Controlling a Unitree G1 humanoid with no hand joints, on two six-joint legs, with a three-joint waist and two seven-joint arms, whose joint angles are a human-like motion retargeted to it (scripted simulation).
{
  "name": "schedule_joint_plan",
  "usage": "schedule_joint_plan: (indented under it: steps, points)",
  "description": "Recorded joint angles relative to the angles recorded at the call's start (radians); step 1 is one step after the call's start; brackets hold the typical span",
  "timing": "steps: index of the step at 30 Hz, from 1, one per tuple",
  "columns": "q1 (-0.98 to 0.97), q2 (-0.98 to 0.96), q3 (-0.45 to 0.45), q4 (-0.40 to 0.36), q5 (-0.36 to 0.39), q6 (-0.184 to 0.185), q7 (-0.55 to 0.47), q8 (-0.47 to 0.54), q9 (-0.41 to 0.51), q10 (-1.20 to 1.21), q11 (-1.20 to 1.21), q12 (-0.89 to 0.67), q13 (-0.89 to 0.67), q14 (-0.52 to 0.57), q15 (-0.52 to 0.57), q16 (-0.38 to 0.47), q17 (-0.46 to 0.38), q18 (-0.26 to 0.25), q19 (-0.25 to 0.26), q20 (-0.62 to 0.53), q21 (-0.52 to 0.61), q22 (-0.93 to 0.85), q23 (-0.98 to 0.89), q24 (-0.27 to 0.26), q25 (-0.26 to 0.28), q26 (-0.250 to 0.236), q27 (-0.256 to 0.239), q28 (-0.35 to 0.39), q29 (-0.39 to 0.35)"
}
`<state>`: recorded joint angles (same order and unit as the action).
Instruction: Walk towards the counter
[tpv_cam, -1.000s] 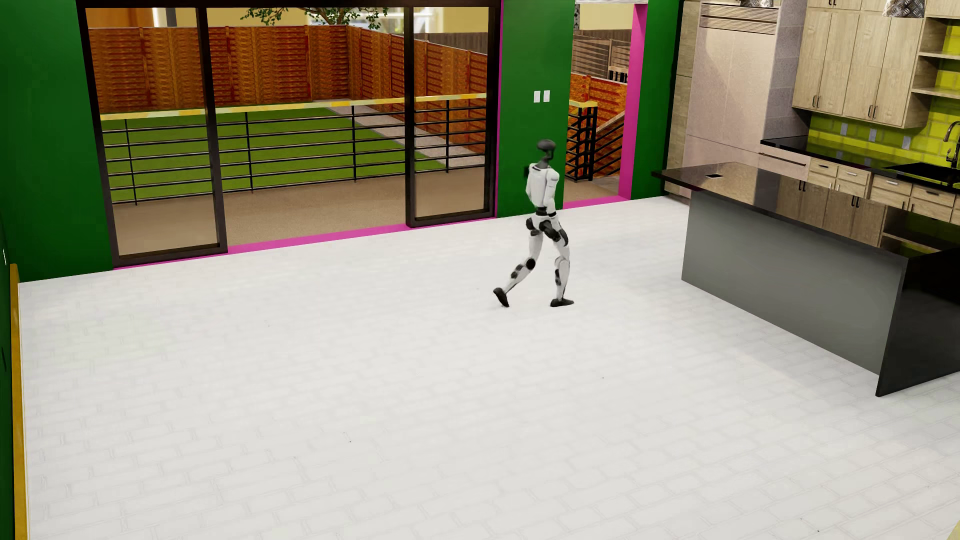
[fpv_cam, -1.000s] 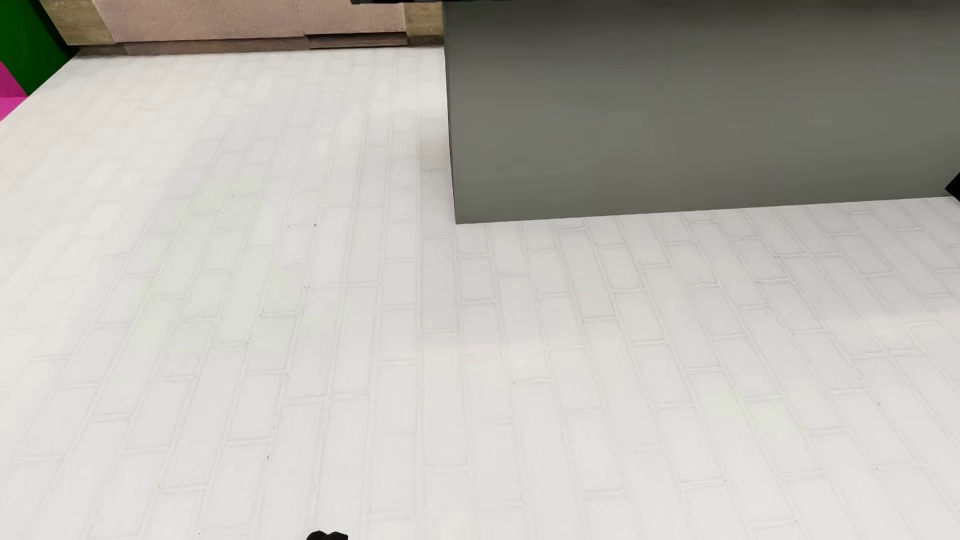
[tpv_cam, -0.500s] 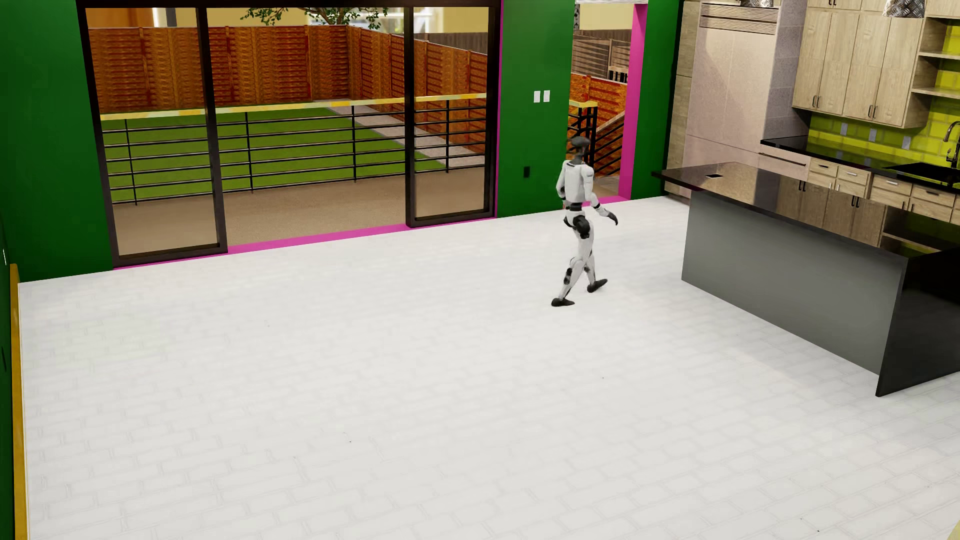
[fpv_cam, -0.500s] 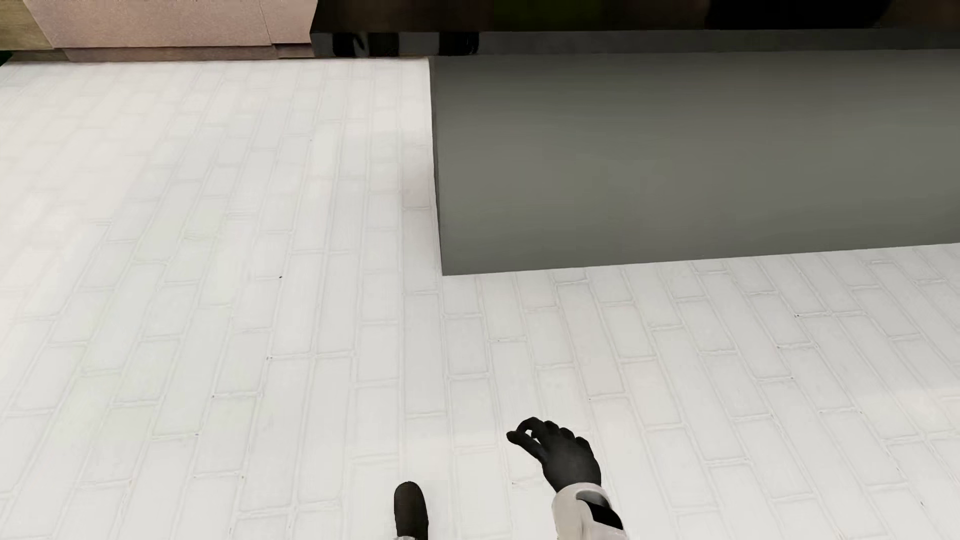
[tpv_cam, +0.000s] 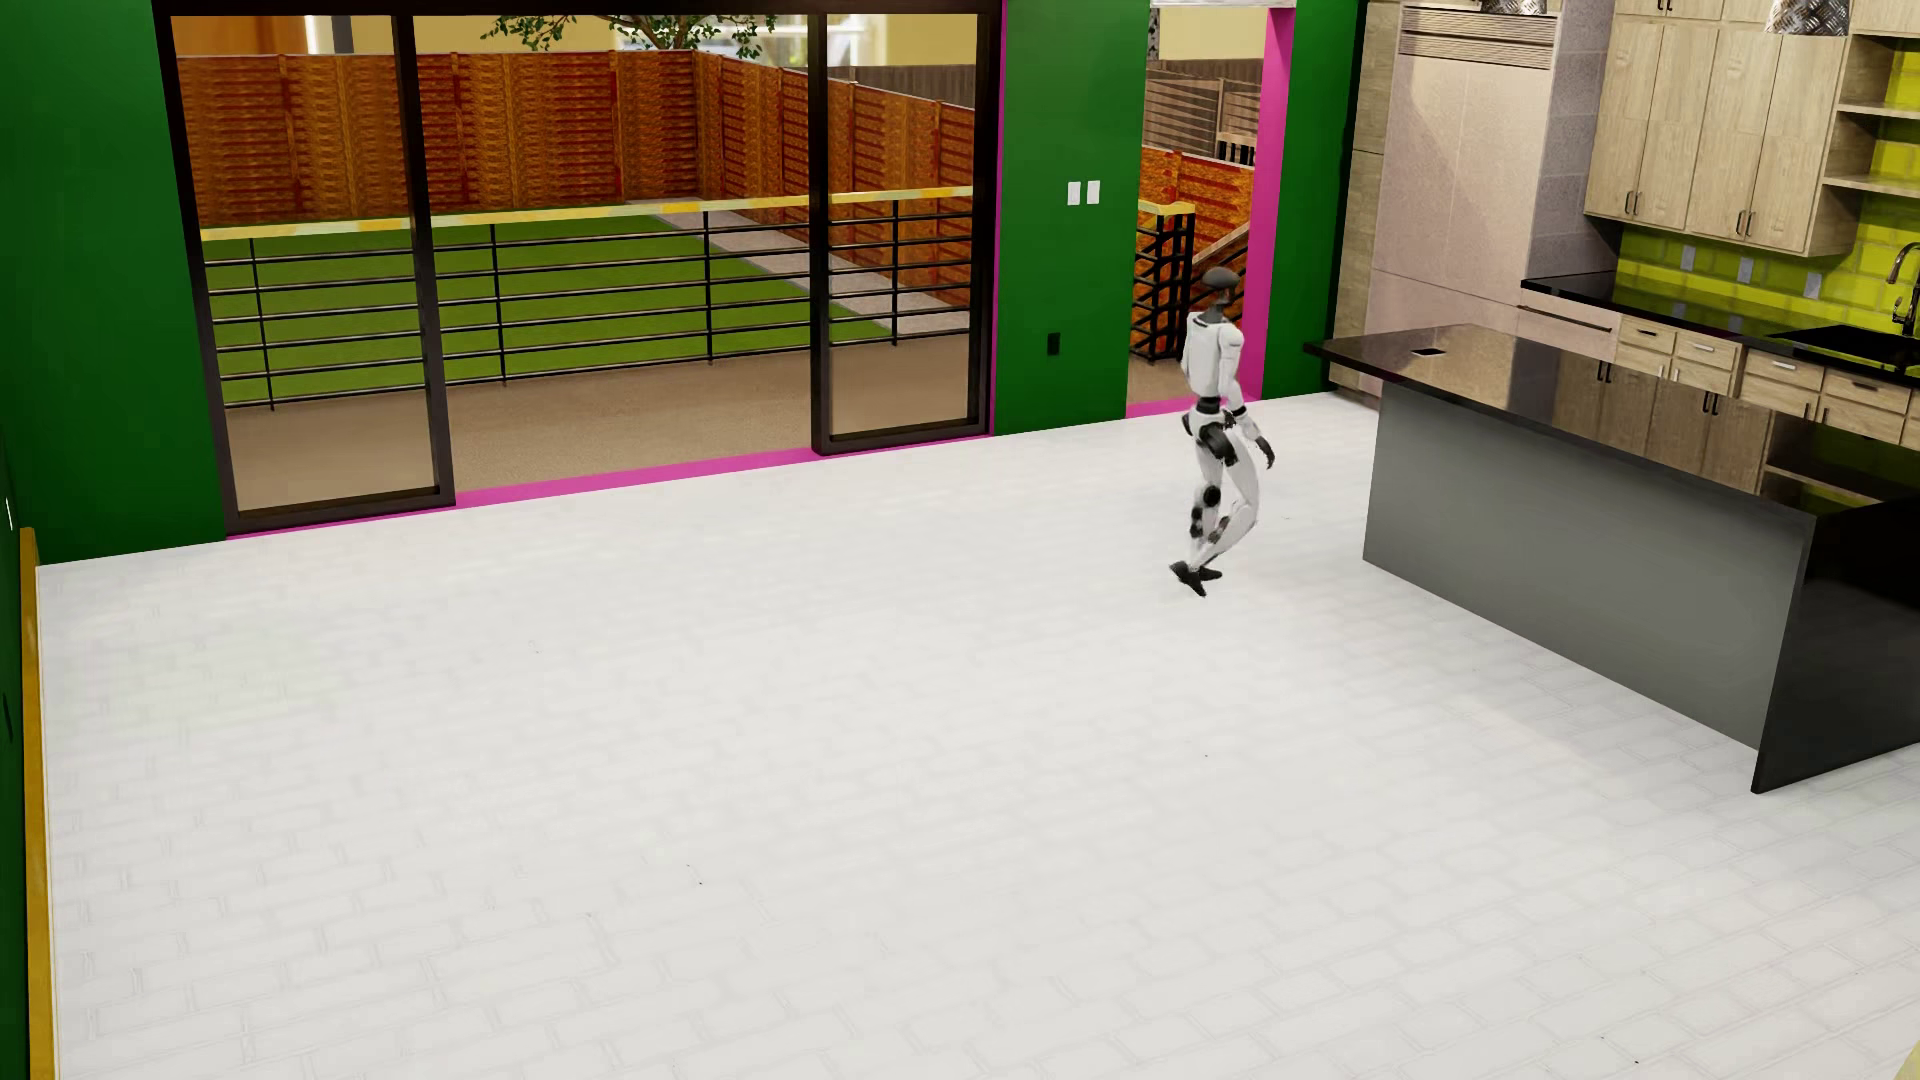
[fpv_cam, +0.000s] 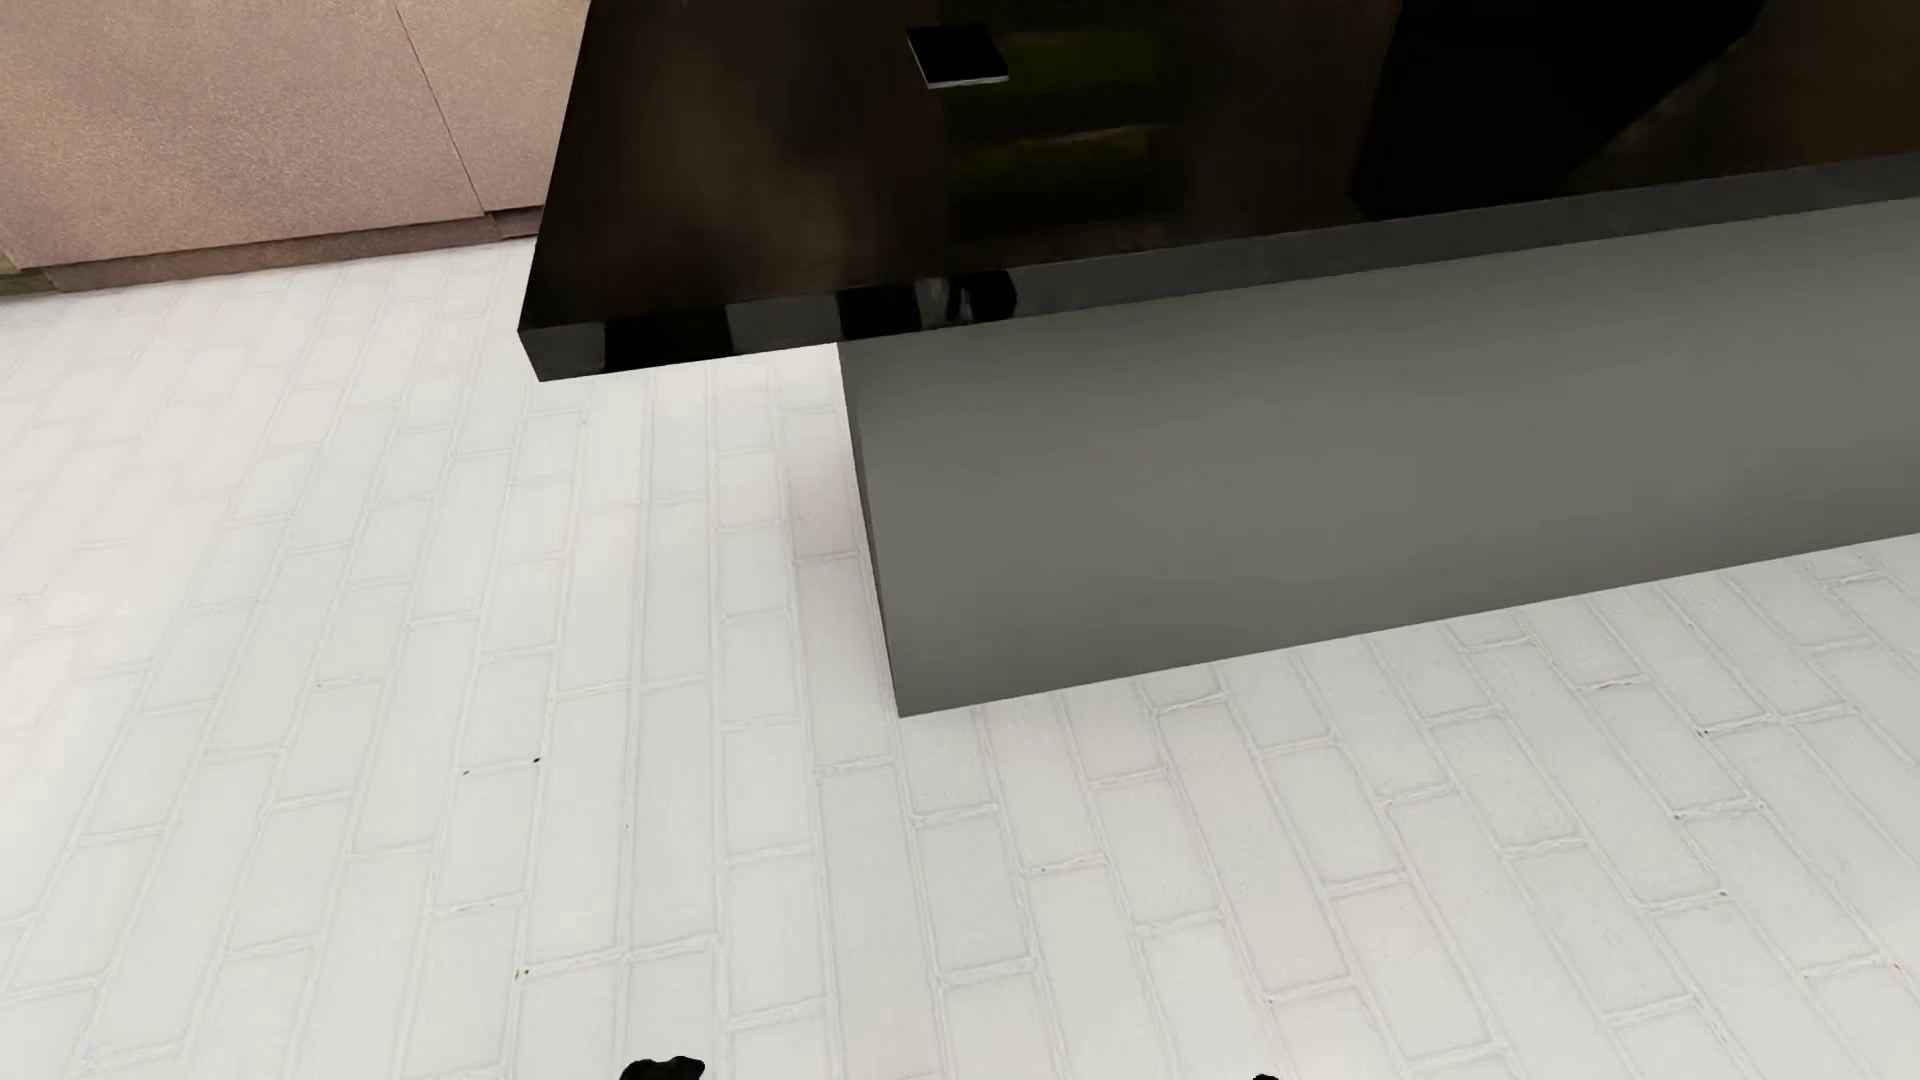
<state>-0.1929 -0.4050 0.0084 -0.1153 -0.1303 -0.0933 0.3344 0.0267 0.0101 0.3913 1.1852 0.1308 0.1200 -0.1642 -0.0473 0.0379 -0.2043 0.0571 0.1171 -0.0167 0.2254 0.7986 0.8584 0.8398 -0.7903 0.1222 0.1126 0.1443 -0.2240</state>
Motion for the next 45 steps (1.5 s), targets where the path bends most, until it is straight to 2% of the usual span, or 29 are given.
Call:
schedule_joint_plan:
  steps: [1, 3, 4, 6, 7, 9, 12, 14, 15, 16, 19, 22, 26, 29, 35, 45]
  points:
    - [0.023, -0.034, -0.011, -0.012, -0.007, -0.003, -0.013, -0.005, 0.002, 0.000, -0.088, -0.014, 0.015, -0.017, -0.077, -0.002, 0.010, 0.001, -0.015, -0.008, -0.032, -0.009, -0.019, 0.003, 0.026, -0.007, 0.014, 0.002, -0.020]
    - [0.071, -0.067, -0.037, -0.030, 0.010, -0.004, -0.052, 0.001, 0.001, -0.027, -0.363, -0.034, 0.034, -0.031, -0.128, 0.013, 0.016, -0.001, -0.081, -0.043, -0.044, -0.042, -0.039, 0.004, 0.029, -0.038, 0.019, -0.004, -0.031]
    - [0.098, -0.066, -0.050, -0.036, 0.044, -0.002, -0.078, 0.042, -0.001, -0.055, -0.535, -0.042, 0.040, -0.027, -0.107, 0.024, 0.021, -0.003, -0.075, -0.064, -0.041, -0.059, -0.040, 0.002, 0.020, -0.053, 0.018, -0.011, -0.029]
    - [0.146, -0.030, -0.074, -0.048, 0.143, 0.006, -0.135, 0.245, -0.002, -0.084, -0.780, -0.055, 0.056, -0.024, 0.116, 0.037, 0.033, -0.009, -0.050, -0.101, -0.041, -0.075, -0.033, -0.006, 0.004, -0.062, 0.016, -0.024, -0.027]
    - [0.165, -0.017, -0.079, -0.053, 0.149, 0.009, -0.159, 0.270, 0.000, -0.077, -0.770, -0.060, 0.064, -0.030, 0.126, 0.037, 0.038, -0.013, -0.063, -0.113, -0.041, -0.073, -0.026, -0.009, -0.003, -0.056, 0.017, -0.025, -0.026]
    - [0.201, 0.024, -0.082, -0.057, 0.123, 0.014, -0.211, 0.221, 0.000, -0.067, -0.757, -0.070, 0.074, -0.017, 0.078, 0.029, 0.056, -0.042, -0.087, -0.118, -0.039, -0.053, -0.004, -0.015, -0.020, -0.030, 0.025, -0.013, -0.014]
    - [0.224, 0.106, -0.076, -0.034, 0.101, 0.031, -0.282, 0.132, -0.015, -0.061, -0.842, -0.061, 0.055, 0.049, 0.086, 0.014, 0.081, -0.106, -0.122, -0.100, -0.019, -0.013, 0.037, -0.026, -0.044, 0.010, 0.029, -0.005, 0.068]
    - [0.226, 0.141, -0.074, -0.016, 0.107, 0.041, -0.320, 0.099, -0.020, -0.041, -0.872, -0.028, 0.009, 0.079, 0.078, 0.023, 0.073, -0.149, -0.135, -0.112, 0.022, -0.011, 0.040, -0.027, -0.088, -0.006, 0.006, -0.018, 0.123]
    - [0.231, 0.154, -0.076, -0.007, 0.112, 0.046, -0.331, 0.087, -0.020, -0.034, -0.875, -0.014, -0.013, 0.086, 0.069, 0.032, 0.070, -0.165, -0.141, -0.127, 0.030, -0.005, 0.025, -0.022, -0.100, -0.014, -0.001, -0.027, 0.124]
    - [0.237, 0.165, -0.077, 0.001, 0.117, 0.050, -0.338, 0.078, -0.022, -0.030, -0.876, 0.000, -0.031, 0.091, 0.060, 0.038, 0.068, -0.179, -0.146, -0.147, 0.019, 0.004, 0.011, -0.015, -0.096, -0.008, -0.008, -0.038, 0.107]
    - [0.260, 0.192, -0.083, 0.023, 0.136, 0.064, -0.360, 0.061, -0.029, -0.035, -0.878, 0.022, -0.073, 0.109, 0.036, 0.055, 0.096, -0.208, -0.157, -0.178, -0.048, 0.059, -0.042, 0.005, -0.036, 0.034, -0.008, -0.079, 0.050]
    - [0.267, 0.212, -0.087, 0.038, 0.150, 0.073, -0.378, 0.050, -0.036, -0.023, -0.882, 0.020, -0.105, 0.127, 0.010, 0.063, 0.110, -0.216, -0.163, -0.184, -0.051, 0.090, -0.076, 0.013, -0.016, 0.049, -0.014, -0.092, 0.026]
    - [0.257, 0.229, -0.084, 0.055, 0.171, 0.084, -0.387, 0.049, -0.042, 0.020, -0.888, 0.015, -0.132, 0.139, -0.016, 0.060, 0.103, -0.216, -0.168, -0.163, 0.024, 0.042, -0.049, -0.011, -0.037, 0.029, -0.026, -0.055, 0.048]
    - [0.247, 0.234, -0.084, 0.068, 0.188, 0.091, -0.384, 0.051, -0.045, 0.053, -0.883, 0.004, -0.137, 0.145, -0.033, 0.054, 0.109, -0.216, -0.176, -0.164, 0.056, -0.005, 0.023, -0.028, -0.058, 0.015, -0.003, -0.037, 0.053]
    - [0.195, 0.228, -0.088, 0.096, 0.224, 0.105, -0.374, 0.059, -0.051, 0.158, -0.866, -0.021, -0.090, 0.162, -0.058, 0.068, 0.122, -0.225, -0.190, -0.172, 0.053, -0.050, 0.117, -0.045, -0.078, 0.001, 0.023, -0.039, 0.057]
    - [0.101, 0.215, -0.097, 0.137, 0.267, 0.132, -0.358, 0.060, -0.052, 0.338, -0.837, -0.023, -0.043, 0.200, -0.087, 0.100, 0.107, -0.267, -0.196, -0.162, -0.002, 0.017, 0.108, -0.021, -0.075, 0.019, 0.039, -0.065, 0.051]
